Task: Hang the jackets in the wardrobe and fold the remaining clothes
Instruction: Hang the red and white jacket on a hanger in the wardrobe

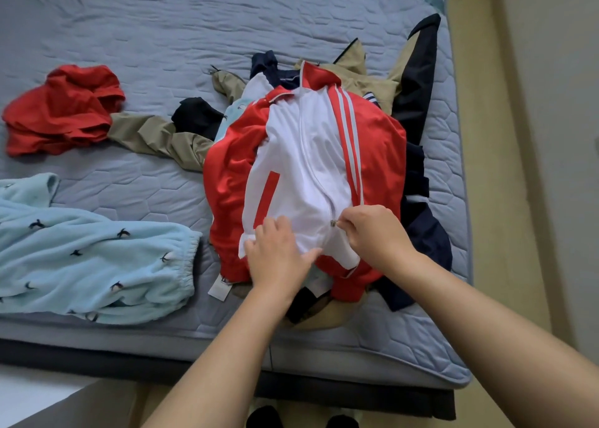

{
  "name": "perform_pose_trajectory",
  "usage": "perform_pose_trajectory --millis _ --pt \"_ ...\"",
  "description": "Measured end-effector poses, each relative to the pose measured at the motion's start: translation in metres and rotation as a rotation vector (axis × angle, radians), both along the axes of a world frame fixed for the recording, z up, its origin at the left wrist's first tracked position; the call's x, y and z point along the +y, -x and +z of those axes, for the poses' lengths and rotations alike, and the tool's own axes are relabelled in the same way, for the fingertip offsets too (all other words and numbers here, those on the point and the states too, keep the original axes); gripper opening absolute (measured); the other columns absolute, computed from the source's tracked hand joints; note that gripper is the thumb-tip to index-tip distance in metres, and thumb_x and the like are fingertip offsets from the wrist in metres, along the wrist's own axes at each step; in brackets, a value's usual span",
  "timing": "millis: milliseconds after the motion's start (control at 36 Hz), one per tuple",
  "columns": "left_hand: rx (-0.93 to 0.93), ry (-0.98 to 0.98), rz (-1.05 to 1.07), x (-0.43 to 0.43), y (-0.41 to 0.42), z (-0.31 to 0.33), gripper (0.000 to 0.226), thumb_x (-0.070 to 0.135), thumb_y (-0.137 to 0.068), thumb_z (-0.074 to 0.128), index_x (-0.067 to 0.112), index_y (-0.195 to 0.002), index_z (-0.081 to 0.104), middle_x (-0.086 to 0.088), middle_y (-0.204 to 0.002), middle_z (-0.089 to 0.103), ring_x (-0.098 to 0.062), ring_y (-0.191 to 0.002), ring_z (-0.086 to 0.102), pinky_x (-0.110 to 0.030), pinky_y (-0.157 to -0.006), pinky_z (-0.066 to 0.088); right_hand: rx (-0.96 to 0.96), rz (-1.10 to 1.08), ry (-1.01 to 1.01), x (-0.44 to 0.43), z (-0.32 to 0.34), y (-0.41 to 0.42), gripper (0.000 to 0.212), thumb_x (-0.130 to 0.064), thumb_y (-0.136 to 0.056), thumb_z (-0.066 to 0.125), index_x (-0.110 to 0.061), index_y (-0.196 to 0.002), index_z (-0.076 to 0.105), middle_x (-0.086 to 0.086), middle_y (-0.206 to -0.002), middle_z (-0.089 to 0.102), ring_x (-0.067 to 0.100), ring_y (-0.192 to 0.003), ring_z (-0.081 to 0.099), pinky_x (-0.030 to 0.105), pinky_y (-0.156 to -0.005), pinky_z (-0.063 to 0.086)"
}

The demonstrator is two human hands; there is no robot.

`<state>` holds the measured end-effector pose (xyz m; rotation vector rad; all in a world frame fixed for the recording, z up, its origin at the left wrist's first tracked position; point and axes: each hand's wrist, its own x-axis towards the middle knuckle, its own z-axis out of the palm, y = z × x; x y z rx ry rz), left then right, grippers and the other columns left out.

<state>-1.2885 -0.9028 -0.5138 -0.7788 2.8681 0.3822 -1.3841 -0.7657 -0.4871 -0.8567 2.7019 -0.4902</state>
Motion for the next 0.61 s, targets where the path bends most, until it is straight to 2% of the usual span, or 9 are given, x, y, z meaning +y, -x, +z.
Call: perform_pose_trajectory --millis 56,111,167,278,389,472,528,611 --pt "-0.042 -0.098 -0.061 0.006 0.012 -0.002 0.061 0.069 -0.076 0.058 0.019 -0.11 0.047 0.002 -0.107 0.049 -0.02 -0.102 0.049 -0.035 -0.083 0.037 -0.015 0.007 0.021 -0.001 0.002 0.003 0.021 -0.021 -0.093 0.057 -0.007 -0.081 0.068 0.007 -0.072 0.065 0.027 -0.069 0.058 0.036 -0.065 0.045" --pt "-0.061 -0.207 -0.065 0.009 0.022 -0.003 0.034 0.051 -0.086 0.056 0.021 -0.102 0.053 0.002 -0.1 0.058 -0.021 -0.099 0.054 -0.034 -0.08 0.03 -0.03 0.015 0.023 -0.003 0.003 0.006 0.022 -0.022 -0.093 0.057 -0.007 -0.081 0.069 0.007 -0.072 0.065 0.027 -0.069 0.059 0.036 -0.066 0.046" --pt "-0.037 -0.201 -0.063 0.011 0.027 -0.005 0.011 0.031 -0.091 0.051 0.022 -0.085 0.054 0.0 -0.087 0.063 -0.025 -0.09 0.058 -0.032 -0.076 0.023 -0.028 0.024 -0.007 -0.004 0.003 0.011 0.023 -0.021 -0.092 0.055 -0.007 -0.078 0.067 0.007 -0.071 0.063 0.027 -0.07 0.058 0.036 -0.064 0.045" --pt "-0.065 -0.163 -0.104 0.007 0.021 -0.013 0.016 0.019 -0.091 0.048 0.023 -0.076 0.052 0.004 -0.071 0.054 -0.024 -0.081 0.058 -0.03 -0.076 0.022 0.05 0.049 -0.129 -0.005 0.007 0.029 0.023 -0.017 -0.093 0.052 -0.006 -0.074 0.059 0.008 -0.074 0.06 0.031 -0.073 0.057 0.035 -0.06 0.039" --pt "-0.244 -0.09 -0.124 -0.015 0.005 -0.025 0.014 0.016 -0.089 0.049 0.025 -0.08 0.053 0.001 -0.085 0.065 -0.024 -0.088 0.06 -0.034 -0.082 0.031 0.104 0.04 -0.132 -0.012 0.016 0.045 0.032 -0.018 -0.095 0.051 -0.009 -0.065 0.046 0.009 -0.067 0.052 0.03 -0.066 0.053 0.036 -0.057 0.04" --pt "-0.321 -0.072 -0.083 -0.028 0.0 -0.027 0.01 0.021 -0.089 0.047 0.025 -0.08 0.052 0.002 -0.087 0.065 -0.023 -0.084 0.059 -0.035 -0.084 0.03 0.104 0.057 -0.124 -0.018 0.019 0.049 0.032 -0.018 -0.095 0.051 -0.01 -0.065 0.044 0.009 -0.066 0.051 0.029 -0.064 0.052 0.036 -0.057 0.041" --pt "-0.285 -0.111 -0.085 -0.027 0.004 -0.024 0.005 0.026 -0.087 0.05 0.024 -0.084 0.053 0.003 -0.086 0.063 -0.022 -0.085 0.058 -0.036 -0.086 0.03 0.087 0.083 -0.117 -0.02 0.018 0.047 0.033 -0.019 -0.097 0.049 -0.012 -0.065 0.044 0.007 -0.065 0.048 0.027 -0.063 0.048 0.035 -0.057 0.037" --pt "-0.156 -0.212 -0.067 -0.013 0.026 -0.014 0.02 0.039 -0.085 0.055 0.024 -0.099 0.055 0.006 -0.088 0.062 -0.022 -0.089 0.06 -0.04 -0.094 0.033 0.075 0.123 -0.091 -0.025 0.018 0.042 0.033 -0.022 -0.098 0.048 -0.014 -0.066 0.045 0.005 -0.066 0.046 0.025 -0.062 0.044 0.035 -0.058 0.036"
